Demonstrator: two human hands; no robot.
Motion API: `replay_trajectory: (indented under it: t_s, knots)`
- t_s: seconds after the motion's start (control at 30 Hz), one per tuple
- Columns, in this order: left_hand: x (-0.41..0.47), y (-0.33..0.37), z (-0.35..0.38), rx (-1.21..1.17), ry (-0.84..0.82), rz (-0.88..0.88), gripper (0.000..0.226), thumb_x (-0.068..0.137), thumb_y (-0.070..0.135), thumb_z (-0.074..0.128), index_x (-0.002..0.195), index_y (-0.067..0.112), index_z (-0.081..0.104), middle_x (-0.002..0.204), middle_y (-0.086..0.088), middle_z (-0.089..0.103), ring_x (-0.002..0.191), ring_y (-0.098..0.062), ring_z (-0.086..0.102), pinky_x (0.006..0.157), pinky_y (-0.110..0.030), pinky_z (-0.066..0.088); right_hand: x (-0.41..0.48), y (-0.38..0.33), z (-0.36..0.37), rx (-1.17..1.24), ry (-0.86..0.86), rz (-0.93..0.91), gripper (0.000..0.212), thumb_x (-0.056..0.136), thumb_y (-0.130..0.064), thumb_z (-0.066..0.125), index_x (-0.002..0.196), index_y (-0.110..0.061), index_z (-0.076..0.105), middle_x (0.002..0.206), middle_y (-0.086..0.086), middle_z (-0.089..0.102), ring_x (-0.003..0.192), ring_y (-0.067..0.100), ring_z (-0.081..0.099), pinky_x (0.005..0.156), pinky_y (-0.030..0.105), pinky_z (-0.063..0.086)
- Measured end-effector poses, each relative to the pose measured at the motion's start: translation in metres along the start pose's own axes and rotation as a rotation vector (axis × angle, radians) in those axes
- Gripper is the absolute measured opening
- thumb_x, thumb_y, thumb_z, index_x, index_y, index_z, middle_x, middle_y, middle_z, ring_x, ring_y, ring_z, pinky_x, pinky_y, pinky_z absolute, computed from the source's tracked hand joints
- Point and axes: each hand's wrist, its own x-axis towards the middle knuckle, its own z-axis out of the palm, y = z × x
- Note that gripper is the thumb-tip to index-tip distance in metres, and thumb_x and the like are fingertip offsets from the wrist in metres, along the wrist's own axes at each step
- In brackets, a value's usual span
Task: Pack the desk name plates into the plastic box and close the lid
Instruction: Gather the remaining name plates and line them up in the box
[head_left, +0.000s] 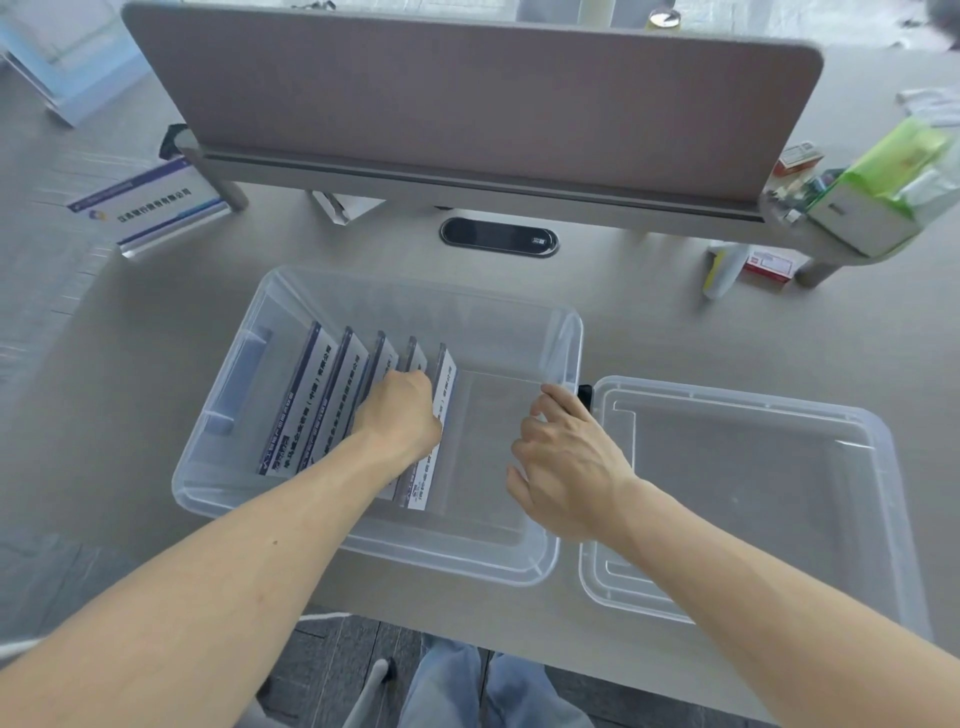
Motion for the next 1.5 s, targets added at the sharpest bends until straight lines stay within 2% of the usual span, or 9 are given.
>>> replay_trajectory:
  t_s: [0.1, 0.43, 0.53, 0.6, 0.73, 0.8, 0.93, 1.07, 1.5]
  knots:
    - [0.0, 0.003, 0.002, 0.006, -0.001, 0.017, 0.039, 0.088, 0.007, 0.066, 0.06, 0.012, 0.039, 0.054, -0.003, 0.043, 0.046, -0.018, 0.043, 0.04, -0.022, 0.03, -0.001, 0.0, 0.001, 0.031, 0.007, -0.01, 0.038, 0.088, -0.033, 0.041, 0.055, -0.017, 0.052, 0.063, 0.003, 0.054, 0.093, 0.033, 0.053, 0.12, 0.043, 0.023]
    - [0.0, 0.005, 0.002, 0.039, -0.006, 0.028, 0.04, 0.091, 0.007, 0.065, 0.06, 0.012, 0.041, 0.053, -0.003, 0.044, 0.044, -0.016, 0.042, 0.039, -0.022, 0.029, -0.001, 0.0, 0.001, 0.025, -0.042, 0.006, 0.043, 0.088, -0.034, 0.042, 0.059, -0.012, 0.066, 0.064, 0.005, 0.058, 0.094, 0.033, 0.055, 0.12, 0.044, 0.023]
    - [-0.003, 0.004, -0.002, 0.073, -0.01, 0.027, 0.035, 0.093, 0.025, 0.067, 0.069, 0.011, 0.046, 0.062, -0.003, 0.051, 0.055, -0.021, 0.054, 0.047, -0.026, 0.044, -0.002, 0.001, 0.0, 0.017, -0.072, 0.017, 0.044, 0.089, -0.034, 0.04, 0.062, -0.013, 0.067, 0.067, 0.004, 0.059, 0.096, 0.033, 0.054, 0.121, 0.044, 0.021]
    - [-0.01, 0.002, -0.014, 0.106, -0.026, 0.044, 0.035, 0.092, 0.041, 0.065, 0.078, 0.01, 0.055, 0.072, -0.004, 0.061, 0.068, -0.024, 0.063, 0.061, -0.033, 0.057, -0.001, -0.001, -0.006, 0.011, -0.152, 0.029, 0.044, 0.092, -0.035, 0.037, 0.073, -0.013, 0.071, 0.076, 0.005, 0.064, 0.104, 0.033, 0.053, 0.122, 0.044, 0.017]
    - [-0.024, -0.009, -0.06, 0.131, -0.156, 0.111, 0.037, 0.092, 0.049, 0.061, 0.101, 0.014, 0.069, 0.094, -0.004, 0.071, 0.084, -0.024, 0.067, 0.078, -0.039, 0.06, 0.006, 0.002, -0.027, 0.075, -0.415, 0.045, 0.036, 0.098, -0.037, 0.044, 0.116, -0.016, 0.066, 0.109, 0.006, 0.069, 0.126, 0.029, 0.048, 0.124, 0.041, 0.006]
    - [-0.031, -0.017, -0.095, 0.156, -0.188, 0.118, 0.036, 0.091, 0.051, 0.061, 0.106, 0.019, 0.069, 0.103, -0.002, 0.071, 0.09, -0.025, 0.067, 0.083, -0.04, 0.059, 0.018, 0.003, -0.051, 0.261, -0.484, 0.122, 0.043, 0.098, -0.039, 0.05, 0.135, -0.019, 0.055, 0.126, 0.006, 0.065, 0.13, 0.028, 0.05, 0.122, 0.04, 0.019]
    - [-0.04, -0.041, -0.167, 0.194, -0.048, 0.092, 0.039, 0.087, 0.052, 0.062, 0.113, 0.022, 0.067, 0.113, -0.002, 0.07, 0.101, -0.026, 0.066, 0.089, -0.041, 0.057, 0.061, 0.008, -0.112, 0.478, -0.25, 0.297, 0.043, 0.094, -0.042, 0.057, 0.132, -0.021, 0.057, 0.135, 0.005, 0.063, 0.123, 0.028, 0.058, 0.103, 0.039, 0.047]
    - [-0.052, -0.073, -0.219, 0.228, 0.057, 0.058, 0.05, 0.089, 0.051, 0.061, 0.133, 0.027, 0.057, 0.126, 0.001, 0.064, 0.112, -0.025, 0.062, 0.094, -0.041, 0.054, 0.102, 0.007, -0.166, 0.467, -0.169, 0.36, 0.044, 0.091, -0.048, 0.059, 0.129, -0.026, 0.058, 0.131, 0.004, 0.062, 0.119, 0.026, 0.06, 0.101, 0.04, 0.049]
    - [-0.026, -0.257, -0.305, 0.238, 0.06, -0.05, 0.057, 0.088, 0.049, 0.063, 0.139, 0.028, 0.05, 0.138, -0.001, 0.056, 0.118, -0.027, 0.059, 0.096, -0.041, 0.052, 0.248, -0.096, -0.251, 0.262, -0.138, 0.308, 0.042, 0.086, -0.051, 0.063, 0.122, -0.03, 0.06, 0.127, -0.001, 0.063, 0.114, 0.025, 0.061, 0.098, 0.041, 0.051]
